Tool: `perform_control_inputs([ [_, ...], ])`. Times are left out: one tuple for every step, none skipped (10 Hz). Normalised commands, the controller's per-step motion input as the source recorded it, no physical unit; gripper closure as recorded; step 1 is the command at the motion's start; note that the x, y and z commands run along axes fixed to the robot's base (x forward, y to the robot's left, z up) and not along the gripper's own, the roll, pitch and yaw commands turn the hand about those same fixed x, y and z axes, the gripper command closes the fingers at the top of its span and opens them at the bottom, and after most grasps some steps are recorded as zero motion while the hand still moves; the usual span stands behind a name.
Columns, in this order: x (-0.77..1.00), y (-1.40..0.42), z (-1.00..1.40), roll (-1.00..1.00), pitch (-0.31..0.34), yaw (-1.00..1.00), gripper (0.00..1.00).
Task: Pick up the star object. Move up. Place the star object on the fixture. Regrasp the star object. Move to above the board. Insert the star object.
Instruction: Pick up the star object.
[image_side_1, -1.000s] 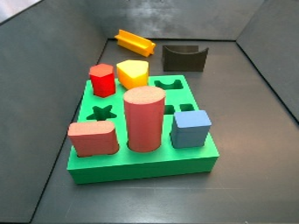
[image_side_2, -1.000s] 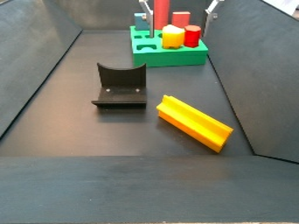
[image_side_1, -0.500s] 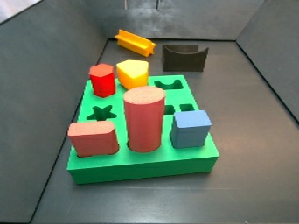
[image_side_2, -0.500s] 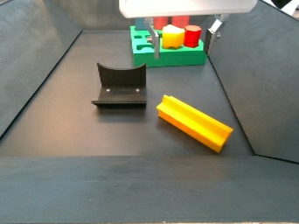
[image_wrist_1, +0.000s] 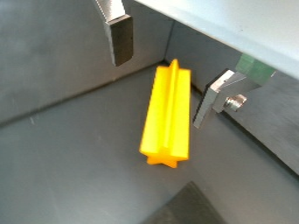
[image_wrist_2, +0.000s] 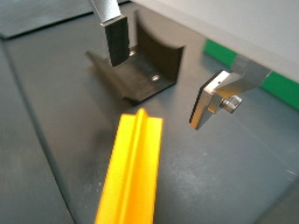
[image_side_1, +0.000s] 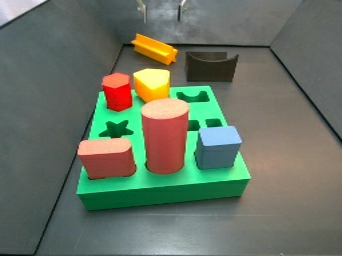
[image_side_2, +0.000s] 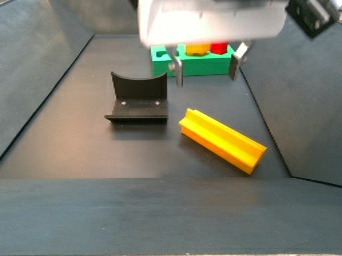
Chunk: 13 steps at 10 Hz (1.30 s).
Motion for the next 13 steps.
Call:
perform_control_inputs([
  [0.13,0.14,-0.76,-0.13,-0.13,0.78,0.0],
  [0.18,0.0,-0.94,0.0,-0.113,0.59,0.0],
  [0.16,-0.02,-0.96,0.0,-0.11,0.48,0.0],
  [0.14,-0.01,-0.98,0.0,-0.107,0.45,0.0],
  [0.06,0.0,-0.97,0.03,-0.124,0.45,0.0],
  [0.0,0.08,-0.9,0.07,-0.156,0.45,0.0],
  [0.0,0.17,-0.84,0.1,-0.17,0.45,0.0],
  [-0.07,0.24,-0.8,0.09,-0.189,0.37,0.0],
  [-0.19,0.2,-0.57,0.0,-0.116,0.06,0.0],
  [-0.17,0.08,-0.24,-0.05,-0.063,0.0,0.0],
  [-0.05,0.01,-0.03,0.0,-0.047,0.0,0.0],
  [0.0,0.0,0.0,0.0,0.0,0.0,0.0],
  [0.0,0.0,0.0,0.0,0.0,0.0,1.0],
])
